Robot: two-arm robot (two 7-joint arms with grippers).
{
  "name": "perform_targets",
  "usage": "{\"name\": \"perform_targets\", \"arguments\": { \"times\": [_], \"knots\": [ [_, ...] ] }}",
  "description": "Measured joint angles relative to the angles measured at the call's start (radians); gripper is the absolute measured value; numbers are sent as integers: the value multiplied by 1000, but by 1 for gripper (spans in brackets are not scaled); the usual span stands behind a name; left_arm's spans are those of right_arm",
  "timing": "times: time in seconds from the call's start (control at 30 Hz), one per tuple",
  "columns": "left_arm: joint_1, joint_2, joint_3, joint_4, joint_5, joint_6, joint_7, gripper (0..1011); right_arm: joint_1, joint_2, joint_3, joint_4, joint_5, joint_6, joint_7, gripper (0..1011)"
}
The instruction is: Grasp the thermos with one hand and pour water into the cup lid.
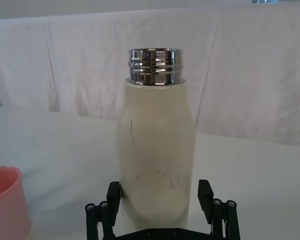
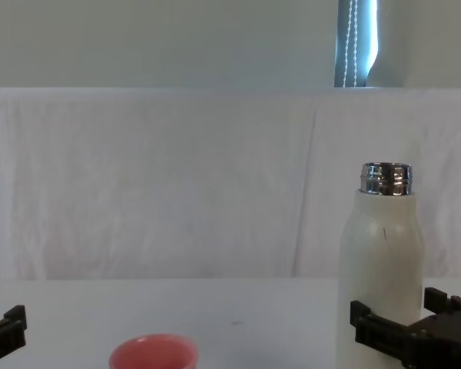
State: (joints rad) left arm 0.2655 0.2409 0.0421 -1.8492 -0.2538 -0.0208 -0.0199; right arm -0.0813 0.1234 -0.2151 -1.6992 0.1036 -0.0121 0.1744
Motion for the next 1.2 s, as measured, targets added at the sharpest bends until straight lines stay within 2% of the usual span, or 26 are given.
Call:
{"name": "perform_targets", "arguments": {
  "times": [0.37, 1.2],
  "knots": [
    [0, 0, 0, 0, 0, 0, 0, 1001, 15, -9, -5, 21, 25, -15, 2, 1001],
    [0, 0, 0, 0, 0, 0, 0, 1001, 67, -18, -24, 80, 43, -18, 3, 1001]
  ]
}}
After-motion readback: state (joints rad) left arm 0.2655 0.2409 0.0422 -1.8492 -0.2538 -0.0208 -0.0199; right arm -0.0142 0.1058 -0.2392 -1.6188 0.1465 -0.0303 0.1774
